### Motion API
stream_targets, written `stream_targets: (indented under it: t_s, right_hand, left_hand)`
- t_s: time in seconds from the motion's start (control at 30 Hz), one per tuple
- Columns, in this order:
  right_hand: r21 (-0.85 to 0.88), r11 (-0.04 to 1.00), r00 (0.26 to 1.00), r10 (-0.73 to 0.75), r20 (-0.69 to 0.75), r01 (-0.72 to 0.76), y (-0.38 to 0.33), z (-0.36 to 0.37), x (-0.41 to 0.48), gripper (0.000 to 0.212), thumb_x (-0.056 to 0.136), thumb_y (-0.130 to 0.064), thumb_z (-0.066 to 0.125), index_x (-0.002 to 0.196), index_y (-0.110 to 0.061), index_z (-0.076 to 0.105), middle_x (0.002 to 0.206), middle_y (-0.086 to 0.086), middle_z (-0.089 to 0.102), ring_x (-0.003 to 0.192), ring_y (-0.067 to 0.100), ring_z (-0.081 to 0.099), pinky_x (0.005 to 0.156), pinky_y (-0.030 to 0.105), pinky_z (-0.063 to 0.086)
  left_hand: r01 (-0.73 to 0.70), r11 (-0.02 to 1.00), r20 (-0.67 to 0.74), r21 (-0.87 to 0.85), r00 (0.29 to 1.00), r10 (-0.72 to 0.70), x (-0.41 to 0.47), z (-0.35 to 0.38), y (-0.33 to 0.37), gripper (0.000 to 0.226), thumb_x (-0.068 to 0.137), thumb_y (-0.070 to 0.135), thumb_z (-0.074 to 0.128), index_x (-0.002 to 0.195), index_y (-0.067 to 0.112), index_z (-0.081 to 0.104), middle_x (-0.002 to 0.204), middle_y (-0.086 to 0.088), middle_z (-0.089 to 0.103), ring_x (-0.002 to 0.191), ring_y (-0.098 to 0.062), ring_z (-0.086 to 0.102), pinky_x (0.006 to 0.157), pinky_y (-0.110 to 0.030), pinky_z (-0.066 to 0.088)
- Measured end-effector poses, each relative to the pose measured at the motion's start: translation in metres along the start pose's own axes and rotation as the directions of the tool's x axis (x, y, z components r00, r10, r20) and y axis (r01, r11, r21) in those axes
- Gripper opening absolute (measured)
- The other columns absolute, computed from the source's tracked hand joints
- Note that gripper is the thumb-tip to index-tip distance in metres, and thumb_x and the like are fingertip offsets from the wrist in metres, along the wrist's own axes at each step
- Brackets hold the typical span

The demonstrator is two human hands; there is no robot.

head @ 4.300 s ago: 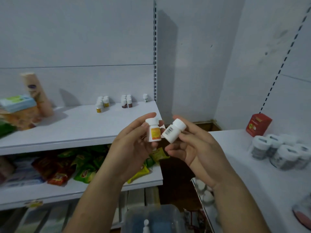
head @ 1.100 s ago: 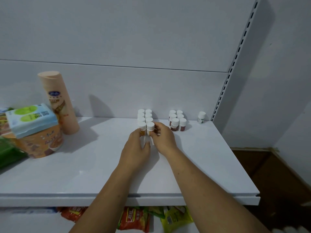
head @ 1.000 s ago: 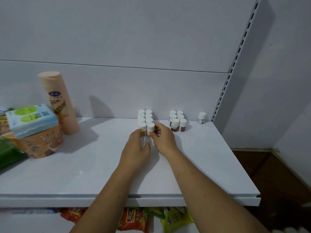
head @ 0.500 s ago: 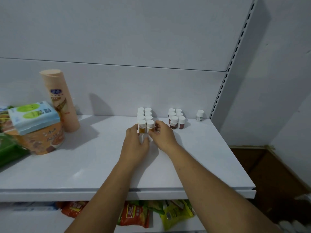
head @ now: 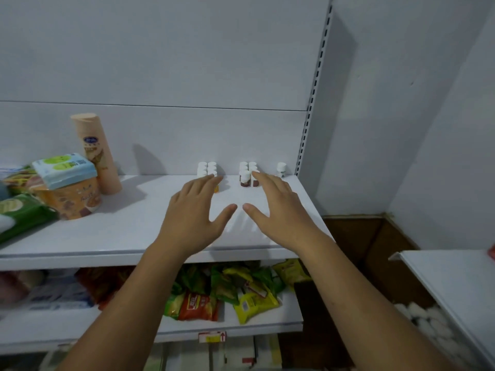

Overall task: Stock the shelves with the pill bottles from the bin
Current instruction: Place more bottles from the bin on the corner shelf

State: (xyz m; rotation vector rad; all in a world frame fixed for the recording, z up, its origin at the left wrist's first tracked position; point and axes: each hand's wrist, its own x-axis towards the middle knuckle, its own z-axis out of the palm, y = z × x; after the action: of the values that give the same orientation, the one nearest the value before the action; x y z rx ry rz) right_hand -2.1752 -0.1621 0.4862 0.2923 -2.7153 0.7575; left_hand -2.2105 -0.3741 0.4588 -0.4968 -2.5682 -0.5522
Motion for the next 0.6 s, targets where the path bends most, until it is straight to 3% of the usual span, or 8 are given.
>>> stream_targets:
  t_s: [0.23, 0.33, 0.4, 0.6]
  right_hand:
    - [0.011, 0.999, 0.999, -0.044, 0.003, 0.044, 0.020, -0.038, -0.092, 0.069, 0.103, -0.055, 0.052, 0.162, -0.035, 0.023, 0.168, -0.009, 0.027, 0.155, 0.013, 0.021, 0.127, 0.046, 0.024]
    - [0.068, 0.997, 0.999, -0.037, -0.009, 0.037, 0.035, -0.040, -0.128, 0.066, 0.102, -0.052, 0.056, 0.160, -0.035, 0.030, 0.162, -0.012, 0.034, 0.149, 0.008, 0.025, 0.122, 0.039, 0.028]
    - [0.128, 0.992, 1.000, -0.012, 0.002, 0.011, 0.046, -0.035, -0.152, 0.063, 0.101, -0.049, 0.059, 0.157, -0.034, 0.036, 0.155, -0.012, 0.040, 0.143, 0.006, 0.030, 0.119, 0.035, 0.032]
    - [0.195, 0.975, 0.991, 0.093, 0.095, -0.110, 0.089, 0.012, -0.212, 0.058, 0.098, -0.047, 0.063, 0.151, -0.031, 0.043, 0.141, -0.006, 0.049, 0.133, 0.013, 0.042, 0.111, 0.046, 0.044]
  left_hand:
    - [-0.081, 0.995, 0.007, 0.058, 0.997, 0.081, -0.058, -0.020, 0.071, 0.071, 0.100, 0.071, 0.042, 0.160, 0.034, 0.032, 0.165, 0.008, 0.038, 0.152, -0.019, 0.034, 0.122, -0.047, 0.032]
    - [-0.090, 0.996, 0.028, 0.017, 0.996, 0.089, -0.087, -0.018, 0.096, 0.068, 0.101, 0.066, 0.045, 0.159, 0.032, 0.035, 0.162, 0.007, 0.042, 0.150, -0.017, 0.037, 0.120, -0.047, 0.036]
    - [-0.059, 0.998, 0.048, -0.029, 0.997, 0.060, -0.108, -0.011, 0.110, 0.064, 0.101, 0.062, 0.049, 0.156, 0.031, 0.039, 0.156, 0.007, 0.047, 0.145, -0.016, 0.042, 0.115, -0.045, 0.042]
    - [0.056, 0.990, 0.206, -0.127, 0.978, -0.029, -0.169, 0.048, 0.130, 0.057, 0.100, 0.059, 0.053, 0.148, 0.028, 0.049, 0.140, 0.006, 0.060, 0.128, -0.016, 0.056, 0.098, -0.043, 0.054]
